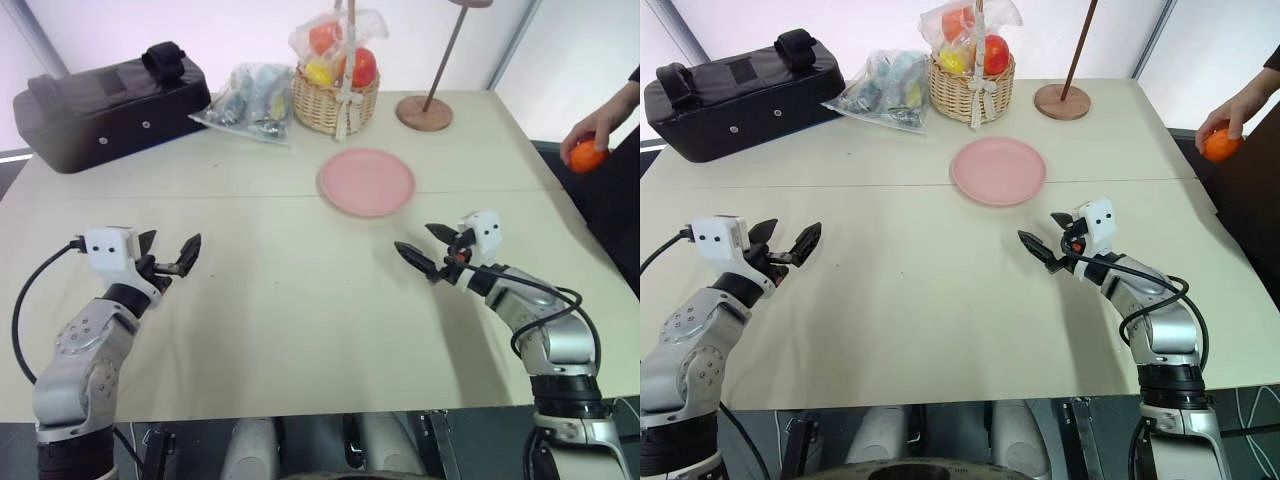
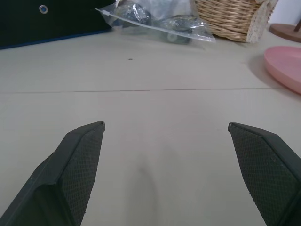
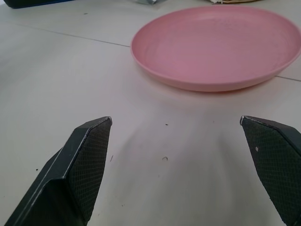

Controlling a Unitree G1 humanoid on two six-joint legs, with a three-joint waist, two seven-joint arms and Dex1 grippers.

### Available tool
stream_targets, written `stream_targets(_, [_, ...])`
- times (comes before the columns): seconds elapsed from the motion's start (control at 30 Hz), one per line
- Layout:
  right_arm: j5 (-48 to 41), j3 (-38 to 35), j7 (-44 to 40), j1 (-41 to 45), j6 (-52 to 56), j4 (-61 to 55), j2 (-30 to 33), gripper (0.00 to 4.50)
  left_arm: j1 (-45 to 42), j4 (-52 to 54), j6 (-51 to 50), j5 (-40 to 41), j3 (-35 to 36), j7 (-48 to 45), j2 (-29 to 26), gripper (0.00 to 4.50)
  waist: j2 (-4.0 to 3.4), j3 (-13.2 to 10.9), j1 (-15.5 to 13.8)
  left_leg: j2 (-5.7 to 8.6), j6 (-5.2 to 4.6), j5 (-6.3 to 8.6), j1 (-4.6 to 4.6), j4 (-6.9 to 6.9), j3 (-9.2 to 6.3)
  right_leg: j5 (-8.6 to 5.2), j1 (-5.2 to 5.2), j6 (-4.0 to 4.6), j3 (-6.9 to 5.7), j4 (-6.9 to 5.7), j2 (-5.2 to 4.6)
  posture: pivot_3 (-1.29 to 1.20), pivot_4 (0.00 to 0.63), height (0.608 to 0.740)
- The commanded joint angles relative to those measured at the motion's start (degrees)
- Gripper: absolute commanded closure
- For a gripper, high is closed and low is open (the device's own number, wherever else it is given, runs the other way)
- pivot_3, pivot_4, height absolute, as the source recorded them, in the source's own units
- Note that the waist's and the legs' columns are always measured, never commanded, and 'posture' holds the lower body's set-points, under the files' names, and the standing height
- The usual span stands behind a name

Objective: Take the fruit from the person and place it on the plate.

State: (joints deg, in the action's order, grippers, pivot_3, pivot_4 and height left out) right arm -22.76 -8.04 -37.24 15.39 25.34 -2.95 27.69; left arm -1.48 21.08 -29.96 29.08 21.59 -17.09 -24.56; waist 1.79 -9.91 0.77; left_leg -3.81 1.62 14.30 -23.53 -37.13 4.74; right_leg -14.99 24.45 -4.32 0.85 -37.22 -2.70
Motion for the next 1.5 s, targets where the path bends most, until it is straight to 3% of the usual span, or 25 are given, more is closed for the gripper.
stream_targets(0.03, [0.0,-0.3,0.5,1.5,-1.3,-0.3,-0.4,0.0,-0.6,1.6,-0.1,0.4,0.8,-0.8,-1.5,0.11,0.0,0.0,0.0,0.0,0.0,0.0,0.0,0.0,0.0,0.0,0.0,0.0,0.0,0.0,0.0,0.0,0.15,0.74])
stream_targets(1.5, [1.6,0.1,1.9,3.4,-3.3,2.2,-2.1,0.0,-1.8,0.0,-0.1,1.4,1.3,-2.1,-3.0,0.11,0.0,0.0,0.0,0.0,0.0,0.0,0.0,-0.01,0.0,0.0,0.0,-0.01,0.0,-0.01,0.0,0.0,0.15,0.74])
